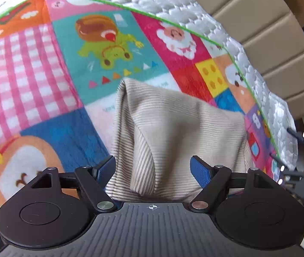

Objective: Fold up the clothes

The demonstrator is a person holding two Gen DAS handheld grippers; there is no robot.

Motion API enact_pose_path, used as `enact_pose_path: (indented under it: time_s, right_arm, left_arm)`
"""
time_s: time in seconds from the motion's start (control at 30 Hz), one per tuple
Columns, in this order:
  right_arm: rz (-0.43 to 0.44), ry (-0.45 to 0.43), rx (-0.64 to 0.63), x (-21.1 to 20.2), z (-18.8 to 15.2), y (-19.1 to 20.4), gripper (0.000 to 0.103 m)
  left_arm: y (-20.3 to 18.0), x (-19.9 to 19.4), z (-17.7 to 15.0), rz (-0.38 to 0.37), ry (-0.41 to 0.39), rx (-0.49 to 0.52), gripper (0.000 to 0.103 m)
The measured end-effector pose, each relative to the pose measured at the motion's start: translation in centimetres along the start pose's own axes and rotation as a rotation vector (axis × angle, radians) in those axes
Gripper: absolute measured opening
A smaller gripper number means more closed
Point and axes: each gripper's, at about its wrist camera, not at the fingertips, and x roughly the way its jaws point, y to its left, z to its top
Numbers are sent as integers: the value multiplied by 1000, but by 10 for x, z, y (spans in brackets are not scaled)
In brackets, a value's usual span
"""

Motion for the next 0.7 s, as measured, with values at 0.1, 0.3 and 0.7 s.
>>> enact_pose_path:
  time_s: [0.1,0.3,0.7]
  right_arm:
    - [103,-28,245,8,3,-10,61]
    - [178,81,473,55,-9,7,58]
    - [164,-49,787,44,-45,-35,66]
  left_arm:
    - [-8,18,-8,-69,17,12,69]
    - [-11,61,-11,55,58,45,56]
    - [-30,46,-28,-103,100,-176,92]
